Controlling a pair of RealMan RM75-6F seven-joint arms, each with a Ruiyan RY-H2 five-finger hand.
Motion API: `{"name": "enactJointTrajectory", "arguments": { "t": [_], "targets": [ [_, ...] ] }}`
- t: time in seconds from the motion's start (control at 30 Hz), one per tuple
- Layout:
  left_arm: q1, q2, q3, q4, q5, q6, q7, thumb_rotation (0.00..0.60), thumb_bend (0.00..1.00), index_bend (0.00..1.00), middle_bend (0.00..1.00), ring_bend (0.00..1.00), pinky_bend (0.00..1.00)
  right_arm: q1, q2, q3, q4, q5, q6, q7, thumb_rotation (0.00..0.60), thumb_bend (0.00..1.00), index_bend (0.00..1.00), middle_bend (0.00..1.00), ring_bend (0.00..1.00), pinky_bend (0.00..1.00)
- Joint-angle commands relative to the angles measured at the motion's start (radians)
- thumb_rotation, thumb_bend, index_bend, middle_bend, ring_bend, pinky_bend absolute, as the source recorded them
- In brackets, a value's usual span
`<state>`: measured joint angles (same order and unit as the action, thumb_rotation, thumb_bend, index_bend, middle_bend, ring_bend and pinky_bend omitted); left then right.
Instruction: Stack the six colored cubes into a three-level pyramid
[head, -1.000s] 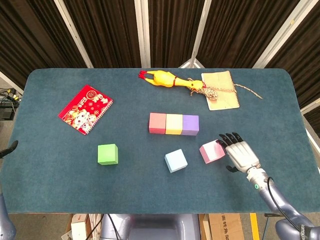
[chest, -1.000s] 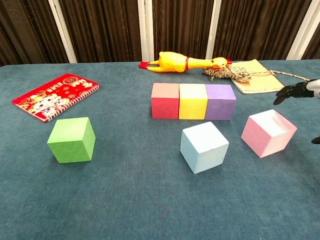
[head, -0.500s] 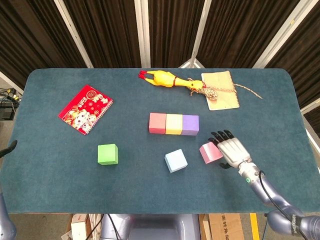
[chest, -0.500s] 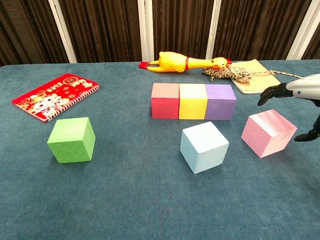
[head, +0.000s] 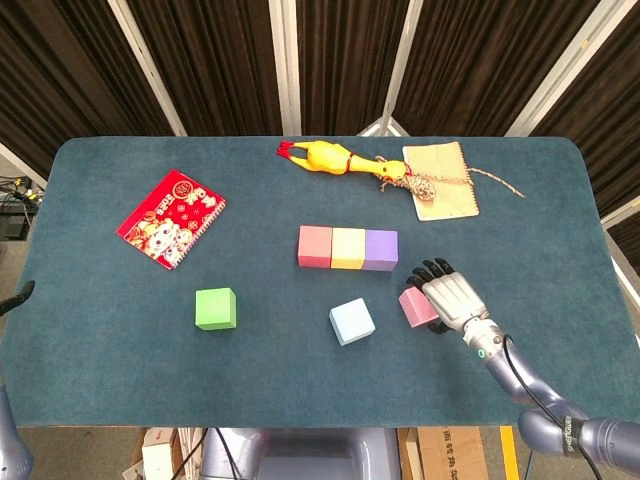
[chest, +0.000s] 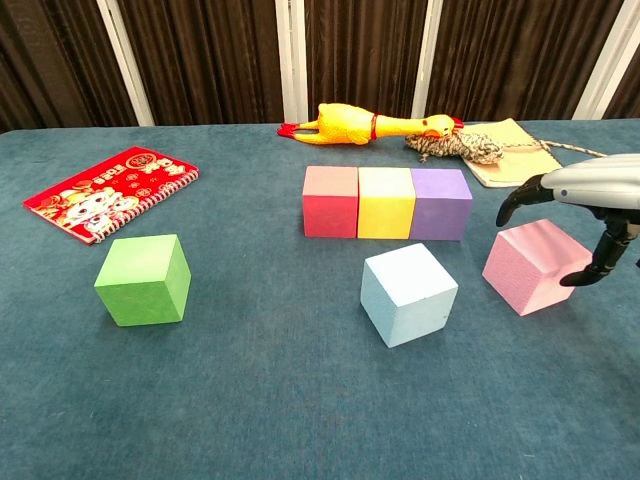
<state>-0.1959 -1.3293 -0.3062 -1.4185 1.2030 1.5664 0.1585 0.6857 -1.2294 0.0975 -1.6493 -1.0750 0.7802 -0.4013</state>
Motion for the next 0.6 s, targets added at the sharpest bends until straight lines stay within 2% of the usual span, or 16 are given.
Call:
{"name": "enactJointTrajectory", "arguments": {
  "t": [0.03,0.6],
  "targets": [
    [0.000,0.000,0.000,0.000,0.000,-0.001,0.000,0.600,0.16,0.13,0.00,0.00,0.07,0.006,-0.007,-0.003,0.007,0.002,0.001,0.000,0.600,0.24,0.24,0.19,0.00,0.00],
    [-0.001,0.001,0.010,-0.013,-0.004,-0.013,0.022,0.600,0.16,0.15,0.00,0.00,0.07,0.030,-0.021,-0.020,0.034,0.019,0.012,0.001,0.600,0.25,0.31,0.26,0.03,0.00]
  ]
}}
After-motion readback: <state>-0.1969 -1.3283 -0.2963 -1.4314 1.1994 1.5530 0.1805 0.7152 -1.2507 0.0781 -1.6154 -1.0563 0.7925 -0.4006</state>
